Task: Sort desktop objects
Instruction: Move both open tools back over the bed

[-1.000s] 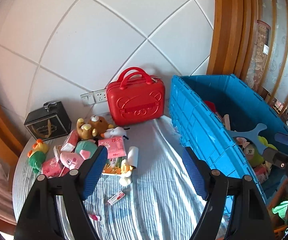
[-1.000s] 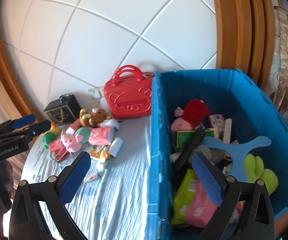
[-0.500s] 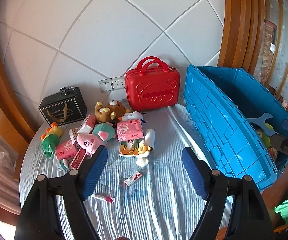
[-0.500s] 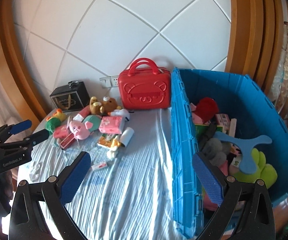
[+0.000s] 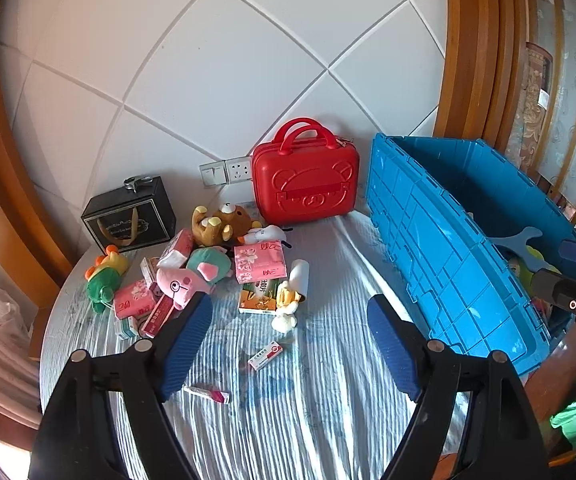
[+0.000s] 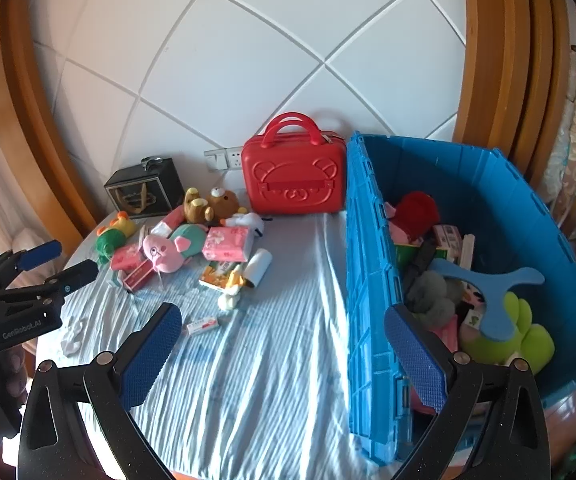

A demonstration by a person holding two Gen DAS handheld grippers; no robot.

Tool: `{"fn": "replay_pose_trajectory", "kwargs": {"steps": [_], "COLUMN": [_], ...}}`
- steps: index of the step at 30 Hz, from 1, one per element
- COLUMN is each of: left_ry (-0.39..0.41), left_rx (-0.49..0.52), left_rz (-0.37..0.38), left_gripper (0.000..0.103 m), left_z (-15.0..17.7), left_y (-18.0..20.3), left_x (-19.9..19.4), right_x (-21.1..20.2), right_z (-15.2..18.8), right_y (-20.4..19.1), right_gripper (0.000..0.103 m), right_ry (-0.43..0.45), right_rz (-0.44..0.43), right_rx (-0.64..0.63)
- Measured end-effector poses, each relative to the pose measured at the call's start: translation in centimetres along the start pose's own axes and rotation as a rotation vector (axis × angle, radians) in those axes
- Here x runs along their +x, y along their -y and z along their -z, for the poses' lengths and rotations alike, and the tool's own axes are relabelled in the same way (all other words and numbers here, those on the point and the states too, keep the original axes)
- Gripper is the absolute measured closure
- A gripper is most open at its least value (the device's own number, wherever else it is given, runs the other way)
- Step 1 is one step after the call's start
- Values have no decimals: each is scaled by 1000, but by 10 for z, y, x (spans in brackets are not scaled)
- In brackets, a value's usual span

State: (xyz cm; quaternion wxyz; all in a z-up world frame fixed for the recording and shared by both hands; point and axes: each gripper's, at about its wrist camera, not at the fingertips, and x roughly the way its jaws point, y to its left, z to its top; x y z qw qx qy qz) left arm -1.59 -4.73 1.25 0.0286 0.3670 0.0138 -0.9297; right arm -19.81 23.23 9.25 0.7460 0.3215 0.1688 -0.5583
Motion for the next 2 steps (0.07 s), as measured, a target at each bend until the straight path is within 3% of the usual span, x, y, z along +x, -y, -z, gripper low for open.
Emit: {"fn": "replay_pose_trajectory", "kwargs": {"steps": [2], "left_ry": [6], "left_rx": [6], "left_rz": [-9], "left_gripper": [23], "left_z": [-1], "left_y": [2], "left_x": [-2], "right_x": [0], "right_z": [0], "right_y": [0], "right_gripper": [0], "right_ry": [0], "right_rz": [2], "right_rx": [1]}}
